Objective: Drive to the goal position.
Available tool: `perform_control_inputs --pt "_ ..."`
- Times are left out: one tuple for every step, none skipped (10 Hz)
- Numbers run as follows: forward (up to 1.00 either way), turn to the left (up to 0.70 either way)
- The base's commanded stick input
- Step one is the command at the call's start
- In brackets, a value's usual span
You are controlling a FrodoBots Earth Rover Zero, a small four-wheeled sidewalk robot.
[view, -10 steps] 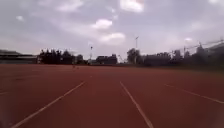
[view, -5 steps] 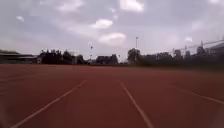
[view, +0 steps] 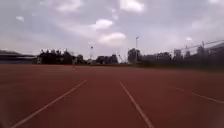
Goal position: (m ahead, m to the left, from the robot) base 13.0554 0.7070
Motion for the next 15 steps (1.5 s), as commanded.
perform_control_inputs --pt "0.45 0.00" --pt "0.45 0.00" --pt "0.45 0.00" --pt "0.45 0.00" --pt "0.45 0.00" --pt "0.45 0.00" --pt "0.45 0.00" --pt "0.45 0.00" --pt "0.45 0.00" --pt "0.45 0.00" --pt "0.45 0.00" --pt "0.45 0.00" --pt "0.45 0.00" --pt "0.45 0.00" --pt "0.45 0.00"
